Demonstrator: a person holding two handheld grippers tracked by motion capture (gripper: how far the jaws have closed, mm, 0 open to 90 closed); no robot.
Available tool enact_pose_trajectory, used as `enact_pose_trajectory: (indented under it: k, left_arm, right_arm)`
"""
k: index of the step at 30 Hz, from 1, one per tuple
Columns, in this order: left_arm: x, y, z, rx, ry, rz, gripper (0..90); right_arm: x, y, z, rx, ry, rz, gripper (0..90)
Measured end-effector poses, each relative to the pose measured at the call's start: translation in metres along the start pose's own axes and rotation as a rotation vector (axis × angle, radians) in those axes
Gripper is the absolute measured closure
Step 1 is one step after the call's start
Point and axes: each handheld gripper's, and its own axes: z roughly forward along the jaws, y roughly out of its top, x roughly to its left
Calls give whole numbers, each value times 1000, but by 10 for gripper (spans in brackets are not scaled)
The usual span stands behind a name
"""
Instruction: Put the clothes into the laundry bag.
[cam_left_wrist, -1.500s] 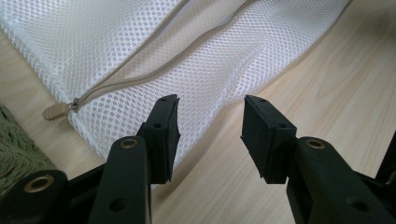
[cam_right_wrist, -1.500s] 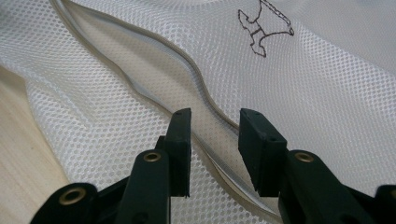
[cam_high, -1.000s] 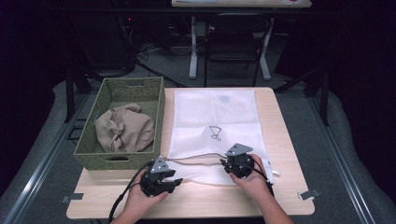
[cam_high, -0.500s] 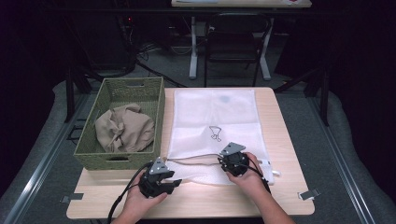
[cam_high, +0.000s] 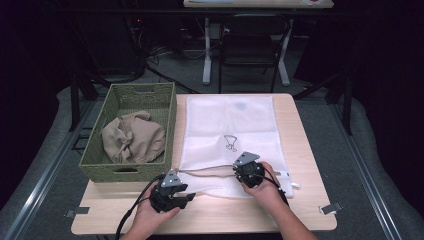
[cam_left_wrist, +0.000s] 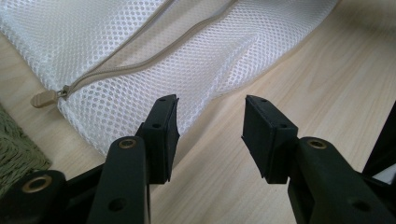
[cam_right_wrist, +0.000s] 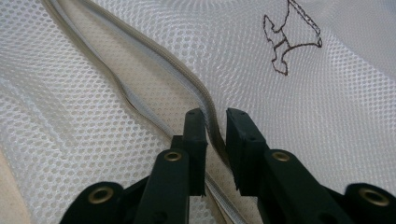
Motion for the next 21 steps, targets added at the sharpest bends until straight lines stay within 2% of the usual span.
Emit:
enact_pose_trajectory:
  k: [11,21]
  left_arm:
    - [0,0,0,-2,-5,-3,551]
    - [0,0,0,0,-8,-2,551]
  right_arm:
    - [-3,0,1,15,21,13,850]
    - [-2,0,3,22,29,5,827]
